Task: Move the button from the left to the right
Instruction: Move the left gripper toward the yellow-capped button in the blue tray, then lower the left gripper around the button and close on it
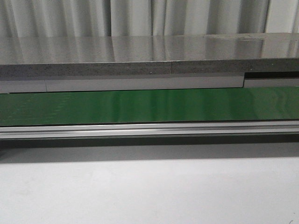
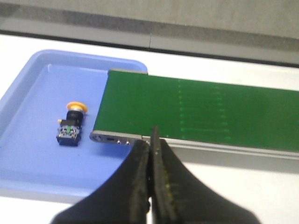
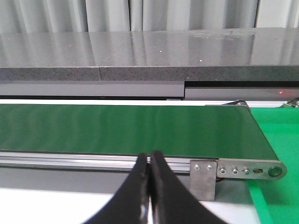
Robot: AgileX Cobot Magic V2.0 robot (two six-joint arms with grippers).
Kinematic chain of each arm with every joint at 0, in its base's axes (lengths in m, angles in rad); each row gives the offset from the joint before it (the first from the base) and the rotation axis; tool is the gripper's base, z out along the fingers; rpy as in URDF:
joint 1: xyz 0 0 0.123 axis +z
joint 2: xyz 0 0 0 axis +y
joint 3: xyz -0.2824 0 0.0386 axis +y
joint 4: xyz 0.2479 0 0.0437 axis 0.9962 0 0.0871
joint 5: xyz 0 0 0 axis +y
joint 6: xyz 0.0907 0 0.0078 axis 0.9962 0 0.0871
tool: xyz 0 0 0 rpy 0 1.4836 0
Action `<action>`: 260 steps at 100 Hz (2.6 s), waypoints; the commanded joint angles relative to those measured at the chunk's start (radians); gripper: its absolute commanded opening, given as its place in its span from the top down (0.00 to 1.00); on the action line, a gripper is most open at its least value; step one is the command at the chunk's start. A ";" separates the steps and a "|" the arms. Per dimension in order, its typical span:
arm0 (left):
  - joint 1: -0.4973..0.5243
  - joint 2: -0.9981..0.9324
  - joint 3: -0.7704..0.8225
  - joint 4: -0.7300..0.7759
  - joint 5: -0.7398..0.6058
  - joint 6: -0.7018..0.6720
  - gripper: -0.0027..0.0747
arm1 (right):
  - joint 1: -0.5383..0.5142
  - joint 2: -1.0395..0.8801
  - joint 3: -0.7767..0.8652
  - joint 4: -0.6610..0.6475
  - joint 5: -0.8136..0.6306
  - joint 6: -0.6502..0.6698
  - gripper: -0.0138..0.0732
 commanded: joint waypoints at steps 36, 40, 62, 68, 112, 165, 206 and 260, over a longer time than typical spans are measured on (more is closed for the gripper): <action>-0.005 0.180 -0.088 -0.018 0.063 -0.007 0.99 | -0.001 -0.020 -0.016 -0.006 -0.084 -0.001 0.92; -0.005 0.182 -0.088 -0.018 0.058 -0.007 0.98 | -0.001 -0.020 -0.016 -0.006 -0.084 -0.001 0.92; -0.005 0.182 -0.088 -0.018 0.051 -0.007 0.52 | -0.001 -0.020 -0.016 -0.006 -0.084 -0.001 0.92; -0.005 0.182 -0.088 -0.016 0.054 -0.007 0.36 | -0.001 -0.020 -0.016 -0.006 -0.084 -0.001 0.92; -0.005 0.214 -0.112 0.024 0.035 -0.007 0.16 | -0.001 -0.020 -0.016 -0.006 -0.084 -0.001 0.92; 0.134 0.678 -0.461 0.186 0.029 0.002 0.16 | -0.001 -0.020 -0.016 -0.006 -0.084 -0.001 0.92; 0.264 1.053 -0.614 0.180 -0.018 0.080 0.16 | -0.001 -0.020 -0.016 -0.006 -0.084 -0.001 0.92; 0.305 1.267 -0.614 0.068 -0.111 0.153 0.16 | -0.001 -0.020 -0.016 -0.006 -0.084 -0.001 0.92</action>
